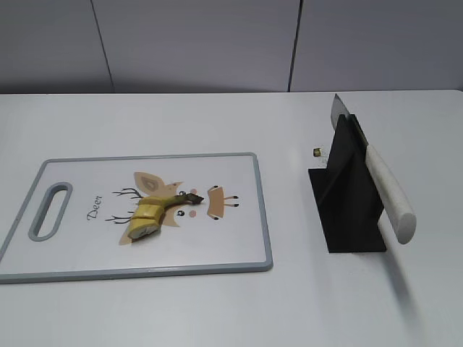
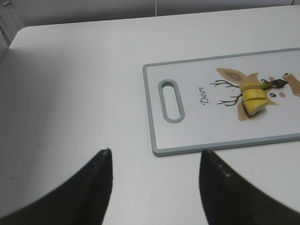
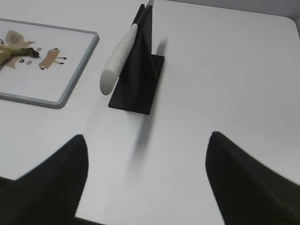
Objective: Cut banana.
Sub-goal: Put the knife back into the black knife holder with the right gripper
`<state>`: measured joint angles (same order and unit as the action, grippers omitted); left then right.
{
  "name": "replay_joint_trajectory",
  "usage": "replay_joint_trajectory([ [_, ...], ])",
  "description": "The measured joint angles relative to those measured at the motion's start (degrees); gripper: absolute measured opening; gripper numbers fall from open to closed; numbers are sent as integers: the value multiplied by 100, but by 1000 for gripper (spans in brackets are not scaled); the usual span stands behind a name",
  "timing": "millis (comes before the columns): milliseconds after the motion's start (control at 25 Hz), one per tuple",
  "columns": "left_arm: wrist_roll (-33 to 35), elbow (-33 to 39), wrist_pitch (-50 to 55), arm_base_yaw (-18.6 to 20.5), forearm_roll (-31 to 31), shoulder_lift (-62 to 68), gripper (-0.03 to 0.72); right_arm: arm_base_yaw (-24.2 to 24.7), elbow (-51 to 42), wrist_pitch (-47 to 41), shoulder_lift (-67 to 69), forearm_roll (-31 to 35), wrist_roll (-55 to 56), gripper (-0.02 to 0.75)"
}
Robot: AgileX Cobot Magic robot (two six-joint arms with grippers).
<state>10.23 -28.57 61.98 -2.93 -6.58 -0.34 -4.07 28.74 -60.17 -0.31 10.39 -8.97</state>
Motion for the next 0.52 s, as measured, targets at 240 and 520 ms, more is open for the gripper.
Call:
replay_joint_trajectory([
  [240, 0, 0, 0, 0, 0, 0, 574, 0, 0, 0, 0, 269, -7, 592],
  [520, 0, 0, 0, 0, 0, 0, 574, 0, 0, 0, 0, 289, -7, 592],
])
